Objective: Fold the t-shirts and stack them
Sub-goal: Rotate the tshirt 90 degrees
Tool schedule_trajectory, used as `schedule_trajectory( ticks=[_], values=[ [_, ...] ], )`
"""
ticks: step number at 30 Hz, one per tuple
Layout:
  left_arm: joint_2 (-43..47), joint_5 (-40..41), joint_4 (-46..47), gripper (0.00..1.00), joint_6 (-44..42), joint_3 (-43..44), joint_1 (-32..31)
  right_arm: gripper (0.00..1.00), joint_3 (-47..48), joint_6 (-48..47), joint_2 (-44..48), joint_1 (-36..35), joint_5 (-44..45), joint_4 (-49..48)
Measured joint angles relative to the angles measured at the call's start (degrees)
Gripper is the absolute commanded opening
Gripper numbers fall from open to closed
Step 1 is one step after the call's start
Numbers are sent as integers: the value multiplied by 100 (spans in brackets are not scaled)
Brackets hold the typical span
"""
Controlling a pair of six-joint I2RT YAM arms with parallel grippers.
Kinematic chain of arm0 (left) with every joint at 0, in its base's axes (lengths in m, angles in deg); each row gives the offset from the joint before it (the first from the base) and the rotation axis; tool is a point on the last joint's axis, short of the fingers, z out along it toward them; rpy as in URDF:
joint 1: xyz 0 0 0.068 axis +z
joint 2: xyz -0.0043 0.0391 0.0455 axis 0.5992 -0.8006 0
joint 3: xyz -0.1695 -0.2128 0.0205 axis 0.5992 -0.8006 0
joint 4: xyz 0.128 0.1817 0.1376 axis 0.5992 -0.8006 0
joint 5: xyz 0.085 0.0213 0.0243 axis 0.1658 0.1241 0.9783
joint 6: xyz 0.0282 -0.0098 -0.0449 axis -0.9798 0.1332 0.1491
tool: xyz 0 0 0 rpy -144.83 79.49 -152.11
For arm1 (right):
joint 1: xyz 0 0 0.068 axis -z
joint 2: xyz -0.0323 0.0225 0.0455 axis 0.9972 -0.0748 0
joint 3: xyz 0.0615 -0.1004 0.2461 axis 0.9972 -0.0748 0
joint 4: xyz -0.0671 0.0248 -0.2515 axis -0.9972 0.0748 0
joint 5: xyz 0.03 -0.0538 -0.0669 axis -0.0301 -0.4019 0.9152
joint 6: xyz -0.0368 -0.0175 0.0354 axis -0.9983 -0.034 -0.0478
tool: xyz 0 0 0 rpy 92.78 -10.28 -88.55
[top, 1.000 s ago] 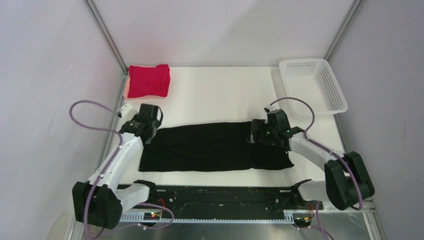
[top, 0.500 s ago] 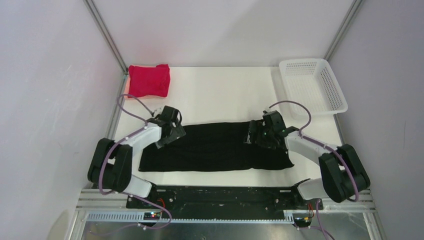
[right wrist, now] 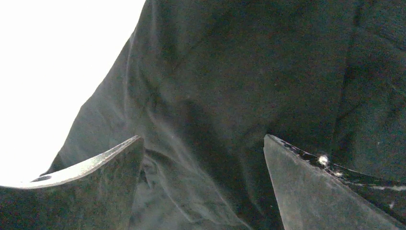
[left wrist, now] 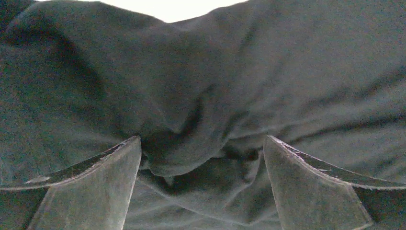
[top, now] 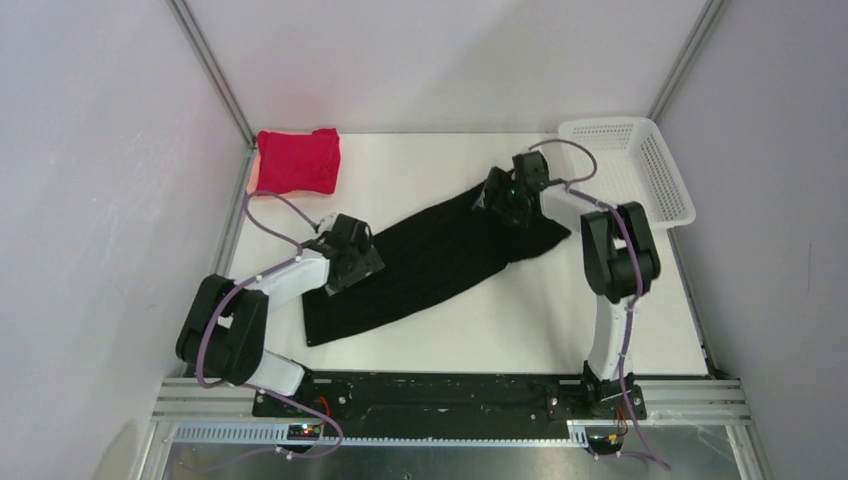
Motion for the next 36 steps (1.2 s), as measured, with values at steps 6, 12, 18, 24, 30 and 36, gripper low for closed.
schedule_trajectory(
  ticks=[6,12,18,24,30,36],
  values=[
    [122,-229,262,100,555,-50,-546,100,2496,-219,-1644,195,-356,601],
    [275,-109,579,100,1178,-313,-1521,100,5445,-640,-3303,254,-750,1843],
    [1093,243,826,100,2035,-1062,-3080,100,6341,-651,-3823,232,-997,2155],
    [2186,393,662,100,2577,-1735,-4334,100,6467,-503,-3860,184,-1003,2127],
    [3134,315,-278,100,2555,-1906,-4942,100,6568,-446,-3860,188,-970,1974],
    [3773,385,-1067,100,2068,-1694,-5084,100,6577,-833,-3683,210,-817,1993]
  ],
)
